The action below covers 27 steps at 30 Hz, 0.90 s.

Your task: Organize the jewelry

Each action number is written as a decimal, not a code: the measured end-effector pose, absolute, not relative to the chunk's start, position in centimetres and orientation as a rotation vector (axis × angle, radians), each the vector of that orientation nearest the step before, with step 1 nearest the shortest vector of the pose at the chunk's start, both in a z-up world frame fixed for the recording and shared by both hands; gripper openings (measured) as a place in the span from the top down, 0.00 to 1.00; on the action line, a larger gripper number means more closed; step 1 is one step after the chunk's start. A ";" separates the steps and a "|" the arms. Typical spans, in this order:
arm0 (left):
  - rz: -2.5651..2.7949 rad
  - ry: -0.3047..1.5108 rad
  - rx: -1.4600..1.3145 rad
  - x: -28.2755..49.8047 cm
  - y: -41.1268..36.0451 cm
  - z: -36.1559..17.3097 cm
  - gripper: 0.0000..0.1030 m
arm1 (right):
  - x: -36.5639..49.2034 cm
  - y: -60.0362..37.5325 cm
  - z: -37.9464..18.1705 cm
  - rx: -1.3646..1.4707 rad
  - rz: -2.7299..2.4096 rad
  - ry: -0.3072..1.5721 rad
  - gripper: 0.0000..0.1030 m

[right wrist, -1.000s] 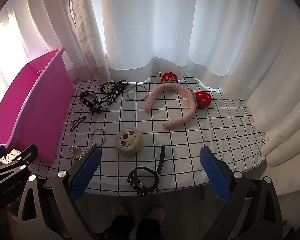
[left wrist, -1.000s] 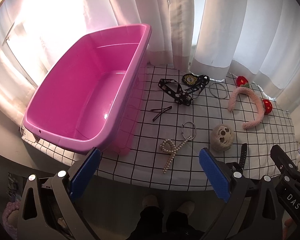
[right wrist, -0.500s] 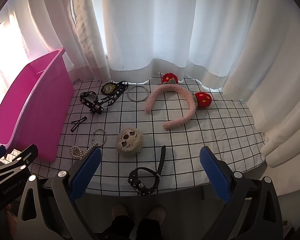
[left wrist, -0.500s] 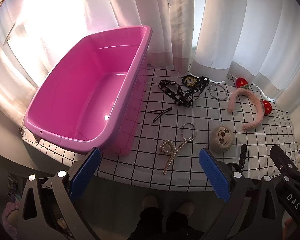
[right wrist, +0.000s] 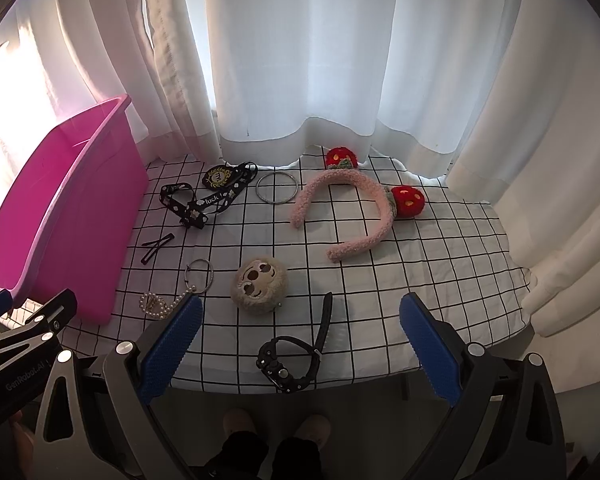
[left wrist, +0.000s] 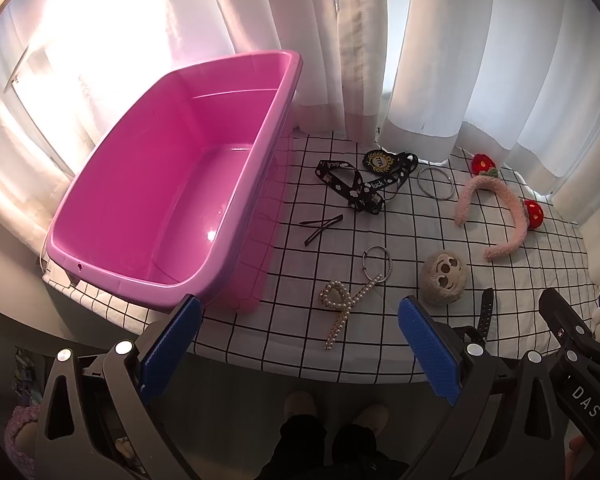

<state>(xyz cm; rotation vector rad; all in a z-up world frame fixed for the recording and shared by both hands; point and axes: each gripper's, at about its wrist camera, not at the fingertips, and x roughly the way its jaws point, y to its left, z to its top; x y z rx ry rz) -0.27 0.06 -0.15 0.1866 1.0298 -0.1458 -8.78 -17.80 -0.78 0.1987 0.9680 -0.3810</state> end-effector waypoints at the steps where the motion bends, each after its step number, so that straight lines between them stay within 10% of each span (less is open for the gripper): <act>1: -0.146 1.029 0.186 -0.2 0.0 -0.1 0.06 | -8.8 -17.8 -0.8 0.199 -0.381 0.967 0.08; 27: -0.165 1.051 0.190 -0.4 -0.5 -1.0 0.06 | -9.4 -18.7 -1.7 0.206 -0.382 0.975 0.08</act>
